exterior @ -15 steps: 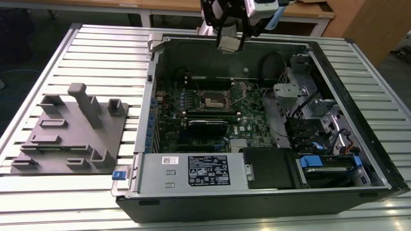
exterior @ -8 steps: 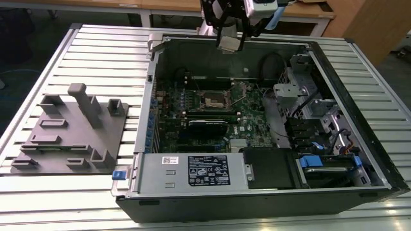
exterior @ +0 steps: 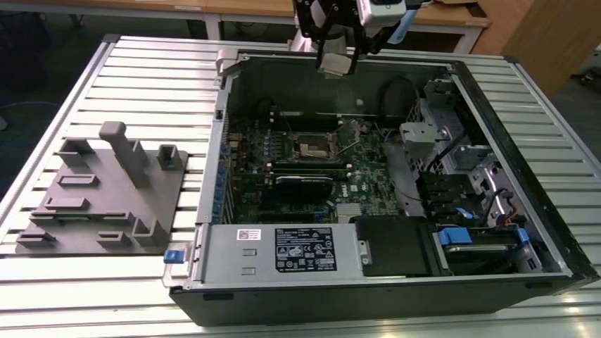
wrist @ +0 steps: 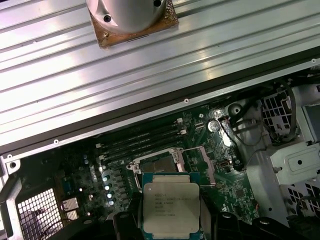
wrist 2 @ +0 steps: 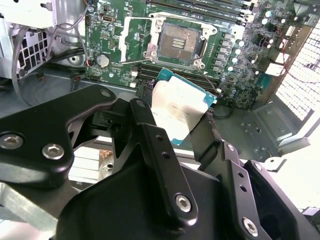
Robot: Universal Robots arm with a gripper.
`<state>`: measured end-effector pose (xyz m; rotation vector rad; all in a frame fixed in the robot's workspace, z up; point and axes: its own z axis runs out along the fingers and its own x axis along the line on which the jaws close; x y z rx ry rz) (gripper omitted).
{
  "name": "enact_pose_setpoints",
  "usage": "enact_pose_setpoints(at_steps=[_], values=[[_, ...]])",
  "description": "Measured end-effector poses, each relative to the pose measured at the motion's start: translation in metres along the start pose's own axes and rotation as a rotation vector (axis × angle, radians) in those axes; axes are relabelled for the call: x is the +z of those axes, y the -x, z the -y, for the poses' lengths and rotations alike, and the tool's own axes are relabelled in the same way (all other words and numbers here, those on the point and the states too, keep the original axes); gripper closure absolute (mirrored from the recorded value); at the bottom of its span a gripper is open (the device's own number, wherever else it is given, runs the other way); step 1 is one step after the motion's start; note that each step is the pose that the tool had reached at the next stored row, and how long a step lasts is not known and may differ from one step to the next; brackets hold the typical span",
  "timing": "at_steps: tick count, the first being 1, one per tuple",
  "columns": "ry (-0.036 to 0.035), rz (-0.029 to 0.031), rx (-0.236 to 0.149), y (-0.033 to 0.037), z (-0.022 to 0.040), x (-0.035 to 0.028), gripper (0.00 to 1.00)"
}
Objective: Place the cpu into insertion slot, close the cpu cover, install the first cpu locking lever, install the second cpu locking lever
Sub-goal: 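Place the cpu into insertion slot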
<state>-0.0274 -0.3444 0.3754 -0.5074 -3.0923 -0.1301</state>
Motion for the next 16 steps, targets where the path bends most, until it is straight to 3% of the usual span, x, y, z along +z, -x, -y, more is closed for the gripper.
enact_pose_setpoints(at_steps=[6,16], values=[[0.0001,0.0003,0.004,0.0000,0.0000,0.0000,0.46],[0.0011,0.0045,0.056,0.0000,0.0000,0.0001,0.46]])
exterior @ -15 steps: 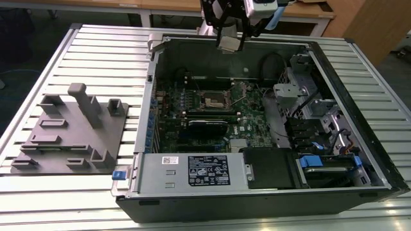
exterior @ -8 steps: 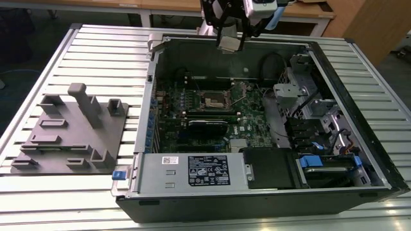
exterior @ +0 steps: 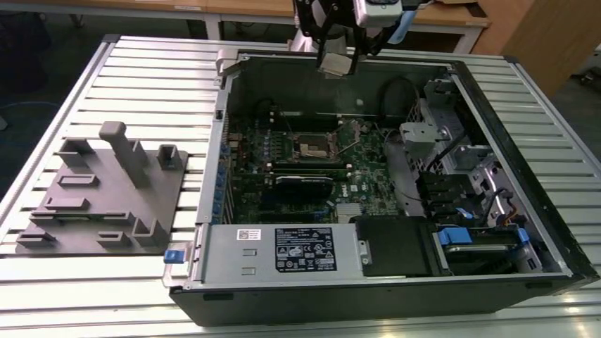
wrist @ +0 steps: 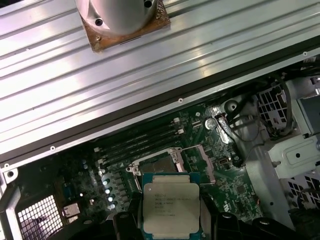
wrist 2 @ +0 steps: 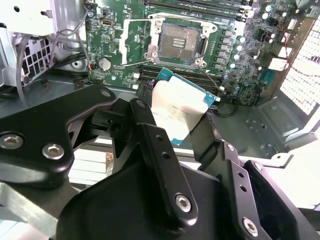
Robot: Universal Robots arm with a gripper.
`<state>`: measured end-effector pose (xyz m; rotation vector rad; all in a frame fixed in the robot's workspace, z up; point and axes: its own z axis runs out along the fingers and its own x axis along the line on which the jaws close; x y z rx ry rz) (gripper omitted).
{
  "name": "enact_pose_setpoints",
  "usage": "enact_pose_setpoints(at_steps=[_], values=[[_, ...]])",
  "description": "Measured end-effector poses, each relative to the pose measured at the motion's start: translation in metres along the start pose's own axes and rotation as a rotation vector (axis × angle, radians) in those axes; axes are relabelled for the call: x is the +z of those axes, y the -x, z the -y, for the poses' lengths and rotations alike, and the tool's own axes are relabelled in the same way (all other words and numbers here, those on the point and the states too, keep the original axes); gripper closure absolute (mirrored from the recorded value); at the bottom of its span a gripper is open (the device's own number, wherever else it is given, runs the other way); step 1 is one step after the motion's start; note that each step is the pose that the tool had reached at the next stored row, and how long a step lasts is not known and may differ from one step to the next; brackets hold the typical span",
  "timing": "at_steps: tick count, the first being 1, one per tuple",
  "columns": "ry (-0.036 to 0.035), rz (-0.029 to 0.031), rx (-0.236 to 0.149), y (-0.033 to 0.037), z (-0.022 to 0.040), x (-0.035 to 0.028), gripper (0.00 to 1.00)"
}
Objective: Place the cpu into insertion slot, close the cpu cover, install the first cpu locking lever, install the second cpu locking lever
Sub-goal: 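Place the cpu into insertion slot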
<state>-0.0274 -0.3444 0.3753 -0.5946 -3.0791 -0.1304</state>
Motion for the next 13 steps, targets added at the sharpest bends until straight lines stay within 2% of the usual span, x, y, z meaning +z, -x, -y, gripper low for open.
enact_pose_setpoints(at_steps=[13], values=[[0.0009,0.0039,0.048,0.0000,0.0000,0.0000,0.46]])
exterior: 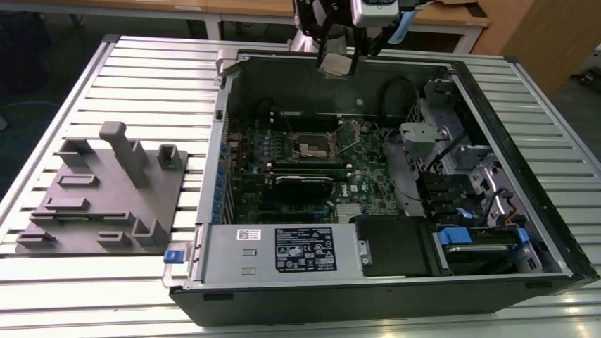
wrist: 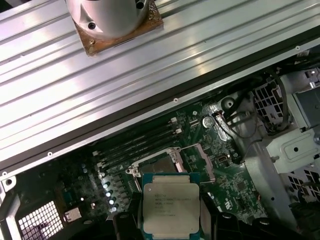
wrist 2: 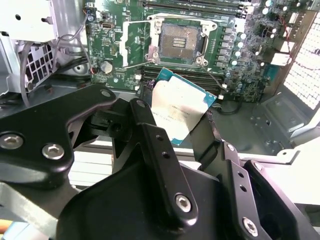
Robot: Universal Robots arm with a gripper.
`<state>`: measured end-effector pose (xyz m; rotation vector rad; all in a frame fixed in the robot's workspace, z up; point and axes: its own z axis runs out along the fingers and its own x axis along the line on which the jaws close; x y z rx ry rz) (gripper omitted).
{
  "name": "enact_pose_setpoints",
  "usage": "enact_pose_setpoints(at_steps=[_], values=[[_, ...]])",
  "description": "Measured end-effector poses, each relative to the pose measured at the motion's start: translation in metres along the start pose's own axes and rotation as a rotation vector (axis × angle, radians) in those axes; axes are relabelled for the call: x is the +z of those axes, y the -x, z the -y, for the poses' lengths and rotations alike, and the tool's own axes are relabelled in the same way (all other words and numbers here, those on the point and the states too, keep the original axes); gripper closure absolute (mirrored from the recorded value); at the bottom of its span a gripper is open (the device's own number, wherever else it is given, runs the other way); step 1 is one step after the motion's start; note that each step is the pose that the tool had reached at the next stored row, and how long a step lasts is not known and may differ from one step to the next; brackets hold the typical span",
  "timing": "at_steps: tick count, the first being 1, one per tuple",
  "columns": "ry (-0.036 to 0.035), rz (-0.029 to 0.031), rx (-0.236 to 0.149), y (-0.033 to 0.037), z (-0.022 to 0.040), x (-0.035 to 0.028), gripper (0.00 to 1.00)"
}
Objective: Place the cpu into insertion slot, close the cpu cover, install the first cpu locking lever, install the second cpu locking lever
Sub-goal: 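Place the cpu into insertion slot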
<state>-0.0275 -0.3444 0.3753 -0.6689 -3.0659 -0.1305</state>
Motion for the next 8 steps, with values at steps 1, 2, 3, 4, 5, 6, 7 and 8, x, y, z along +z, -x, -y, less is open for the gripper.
enact_pose_setpoints(at_steps=[1,2,3,4,5,6,7,8], values=[[0.0001,0.0004,0.005,0.0000,0.0000,0.0000,0.46],[0.0002,0.0008,0.010,0.0000,0.0000,0.0000,0.46],[0.0002,0.0011,0.014,0.0000,0.0000,0.0000,0.46],[0.0004,0.0015,0.019,0.0000,0.0000,0.0000,0.46],[0.0004,0.0019,0.023,0.0000,0.0000,0.0000,0.46],[0.0005,0.0023,0.028,0.0000,0.0000,0.0000,0.46],[0.0006,0.0026,0.033,0.0000,0.0000,0.0000,0.46],[0.0007,0.0030,0.037,0.0000,0.0000,0.0000,0.46]])
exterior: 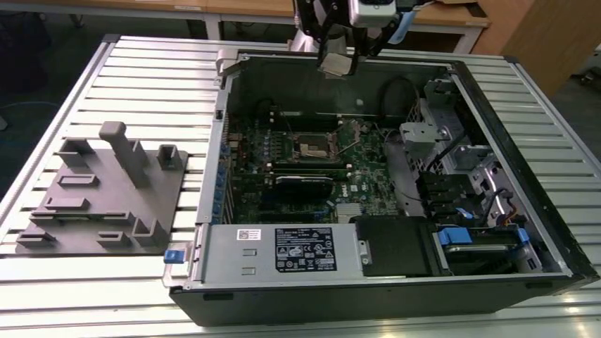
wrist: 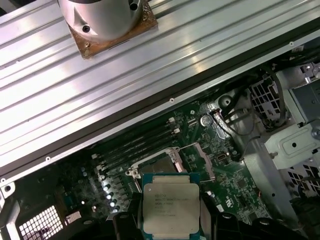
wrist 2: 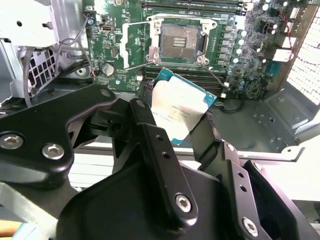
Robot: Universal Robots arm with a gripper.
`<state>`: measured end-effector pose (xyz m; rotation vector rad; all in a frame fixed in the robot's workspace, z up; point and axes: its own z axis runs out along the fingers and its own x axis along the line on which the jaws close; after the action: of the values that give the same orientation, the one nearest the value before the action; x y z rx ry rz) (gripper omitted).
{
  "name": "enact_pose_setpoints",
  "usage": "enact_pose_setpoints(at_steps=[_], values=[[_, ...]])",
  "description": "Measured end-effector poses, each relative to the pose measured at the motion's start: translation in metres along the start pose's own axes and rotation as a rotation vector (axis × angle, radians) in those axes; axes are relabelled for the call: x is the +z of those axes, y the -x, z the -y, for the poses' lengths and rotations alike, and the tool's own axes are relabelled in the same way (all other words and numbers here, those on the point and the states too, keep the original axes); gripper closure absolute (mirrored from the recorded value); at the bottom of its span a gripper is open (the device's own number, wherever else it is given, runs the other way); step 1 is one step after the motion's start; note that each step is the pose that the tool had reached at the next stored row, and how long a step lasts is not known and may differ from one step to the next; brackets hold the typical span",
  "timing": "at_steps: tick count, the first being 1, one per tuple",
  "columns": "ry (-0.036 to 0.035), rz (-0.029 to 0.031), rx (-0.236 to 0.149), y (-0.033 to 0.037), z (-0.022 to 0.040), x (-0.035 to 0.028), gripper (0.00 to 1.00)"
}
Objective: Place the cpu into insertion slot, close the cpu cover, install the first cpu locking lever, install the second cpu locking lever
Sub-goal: 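Place the cpu into insertion slot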
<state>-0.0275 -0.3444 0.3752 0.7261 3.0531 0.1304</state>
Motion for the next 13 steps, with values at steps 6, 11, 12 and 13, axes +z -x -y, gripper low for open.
enact_pose_setpoints(at_steps=[6,11,12,13], values=[[0.0005,0.0022,0.027,0.0000,0.0000,0.0000,0.46],[0.0009,0.0040,0.049,0.0000,0.0000,0.0000,0.46],[0.0010,0.0043,0.053,0.0000,0.0000,0.0000,0.46],[0.0011,0.0047,0.058,0.0000,0.0000,0.0001,0.46]])
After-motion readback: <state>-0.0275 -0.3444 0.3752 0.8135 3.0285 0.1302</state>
